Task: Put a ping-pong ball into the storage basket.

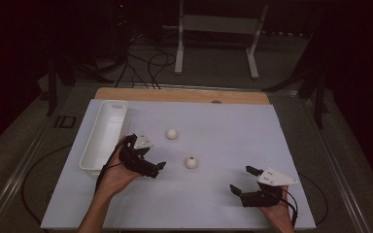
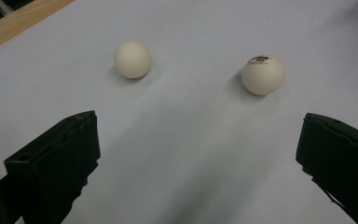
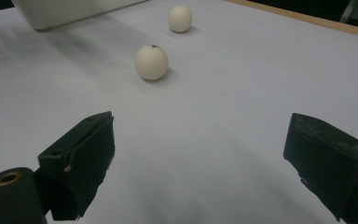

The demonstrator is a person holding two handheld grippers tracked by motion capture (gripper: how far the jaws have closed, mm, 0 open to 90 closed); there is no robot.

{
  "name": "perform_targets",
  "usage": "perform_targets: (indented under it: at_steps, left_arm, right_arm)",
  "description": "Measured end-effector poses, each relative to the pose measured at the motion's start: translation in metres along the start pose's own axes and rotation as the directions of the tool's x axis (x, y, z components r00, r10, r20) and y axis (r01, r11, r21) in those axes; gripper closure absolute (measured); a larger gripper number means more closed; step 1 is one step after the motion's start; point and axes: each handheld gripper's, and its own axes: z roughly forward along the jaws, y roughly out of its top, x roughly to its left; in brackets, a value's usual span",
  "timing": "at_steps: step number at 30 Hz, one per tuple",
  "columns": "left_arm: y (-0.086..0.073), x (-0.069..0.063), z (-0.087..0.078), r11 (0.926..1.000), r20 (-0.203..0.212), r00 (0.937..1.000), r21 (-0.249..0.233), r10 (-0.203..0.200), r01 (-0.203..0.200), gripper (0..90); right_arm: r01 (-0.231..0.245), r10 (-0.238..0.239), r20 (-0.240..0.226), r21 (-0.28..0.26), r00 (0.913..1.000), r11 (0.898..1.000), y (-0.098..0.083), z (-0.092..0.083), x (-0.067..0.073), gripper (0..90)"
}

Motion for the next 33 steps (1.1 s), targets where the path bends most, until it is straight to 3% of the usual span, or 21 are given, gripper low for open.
perform_targets:
  at_steps: [33]
  left_arm:
    - [0.024,-0.014,0.033,0.9977,0.049,0.9968,0.020,0.063,-0.065,0.1]
  right_arm:
    - [0.002,-0.002,0.002,-0.004,1.0000,1.000,0.000,-0.001,-0.001,8.2]
